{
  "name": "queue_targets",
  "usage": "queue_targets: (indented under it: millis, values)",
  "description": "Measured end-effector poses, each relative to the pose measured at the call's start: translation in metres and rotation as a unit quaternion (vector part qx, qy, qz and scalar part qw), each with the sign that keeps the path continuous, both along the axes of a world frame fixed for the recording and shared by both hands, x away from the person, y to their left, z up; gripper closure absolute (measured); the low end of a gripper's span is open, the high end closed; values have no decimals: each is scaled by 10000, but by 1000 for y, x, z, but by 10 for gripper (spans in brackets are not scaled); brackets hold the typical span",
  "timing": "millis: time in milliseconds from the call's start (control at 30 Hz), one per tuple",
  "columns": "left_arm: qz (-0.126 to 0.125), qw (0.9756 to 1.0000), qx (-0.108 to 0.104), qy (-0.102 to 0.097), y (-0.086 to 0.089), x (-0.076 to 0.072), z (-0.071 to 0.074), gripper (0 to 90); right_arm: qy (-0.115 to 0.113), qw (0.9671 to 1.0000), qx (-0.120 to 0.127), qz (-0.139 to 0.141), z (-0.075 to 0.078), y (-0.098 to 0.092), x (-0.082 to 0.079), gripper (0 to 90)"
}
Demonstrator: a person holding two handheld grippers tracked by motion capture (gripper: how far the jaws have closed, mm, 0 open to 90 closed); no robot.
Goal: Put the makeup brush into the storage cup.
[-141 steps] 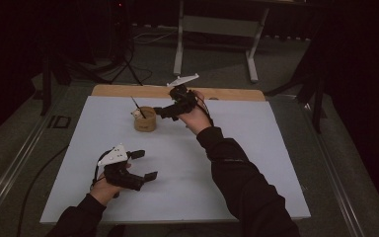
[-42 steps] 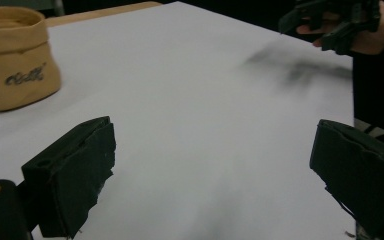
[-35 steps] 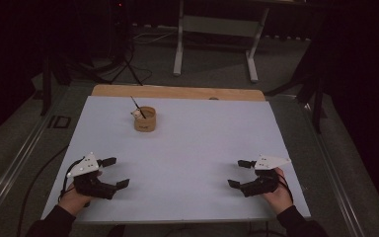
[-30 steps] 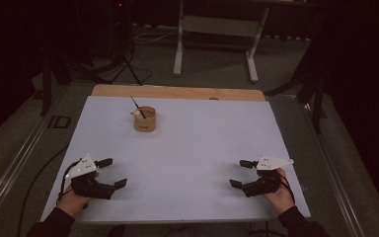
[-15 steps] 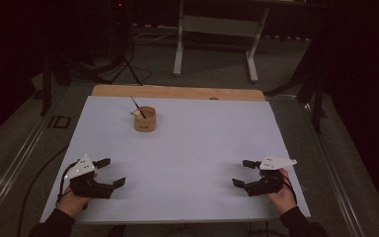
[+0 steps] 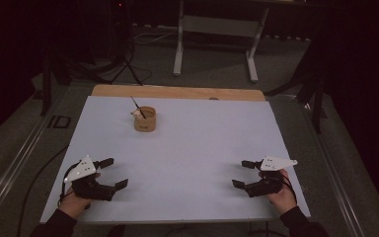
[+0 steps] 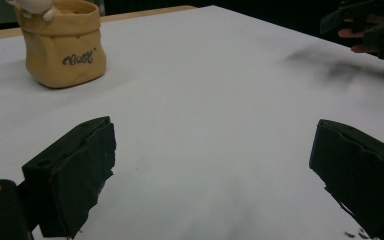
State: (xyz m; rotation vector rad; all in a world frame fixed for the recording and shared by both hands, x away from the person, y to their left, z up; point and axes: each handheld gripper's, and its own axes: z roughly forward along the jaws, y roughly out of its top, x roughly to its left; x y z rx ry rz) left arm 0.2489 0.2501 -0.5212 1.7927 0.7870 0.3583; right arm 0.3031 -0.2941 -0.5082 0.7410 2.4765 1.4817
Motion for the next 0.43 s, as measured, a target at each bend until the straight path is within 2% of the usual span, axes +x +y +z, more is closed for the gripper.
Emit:
queue_targets:
  millis: [67, 433]
  values:
    - [-30, 9999, 18, -105, -1, -1, 0, 43, 5, 10000, -10, 53, 0, 2, -1, 133]
    - [42, 9999, 30, -109, 0, -1, 1, 44, 100, 9999, -27, 104, -3, 4, 0, 132]
